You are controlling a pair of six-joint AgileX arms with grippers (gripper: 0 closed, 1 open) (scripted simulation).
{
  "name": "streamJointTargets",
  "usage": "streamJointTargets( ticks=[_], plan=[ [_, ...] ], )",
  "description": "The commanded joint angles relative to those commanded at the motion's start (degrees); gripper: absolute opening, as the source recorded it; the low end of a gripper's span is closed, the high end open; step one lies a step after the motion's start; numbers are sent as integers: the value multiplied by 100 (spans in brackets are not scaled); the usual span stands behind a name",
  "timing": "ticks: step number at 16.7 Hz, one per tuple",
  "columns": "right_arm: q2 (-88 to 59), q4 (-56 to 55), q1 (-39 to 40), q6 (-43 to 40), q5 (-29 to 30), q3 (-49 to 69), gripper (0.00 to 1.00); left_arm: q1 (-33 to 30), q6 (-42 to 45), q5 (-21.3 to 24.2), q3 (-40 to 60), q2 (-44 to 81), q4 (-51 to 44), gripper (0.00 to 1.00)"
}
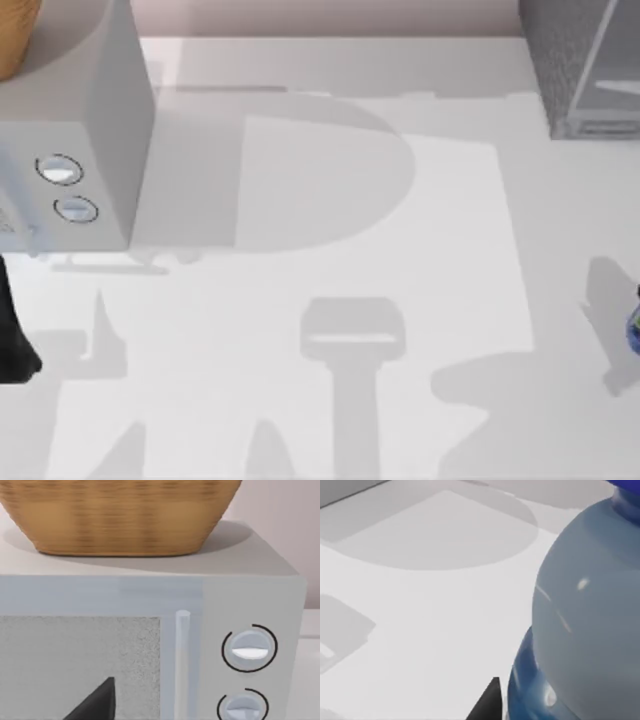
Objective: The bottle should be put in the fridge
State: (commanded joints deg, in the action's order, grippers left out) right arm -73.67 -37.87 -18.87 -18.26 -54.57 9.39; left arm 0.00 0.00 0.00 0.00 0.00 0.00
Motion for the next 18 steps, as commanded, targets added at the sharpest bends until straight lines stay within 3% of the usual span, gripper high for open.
streamJointTargets(
  ticks=[13, 18],
  plan=[
    [5803, 3024, 1526, 1639, 4222, -676, 1, 0, 0, 0, 0, 0, 0, 100],
    [7222, 3713, 1855, 1815, 5328, -908, 1, 0, 0, 0, 0, 0, 0, 100]
  ],
)
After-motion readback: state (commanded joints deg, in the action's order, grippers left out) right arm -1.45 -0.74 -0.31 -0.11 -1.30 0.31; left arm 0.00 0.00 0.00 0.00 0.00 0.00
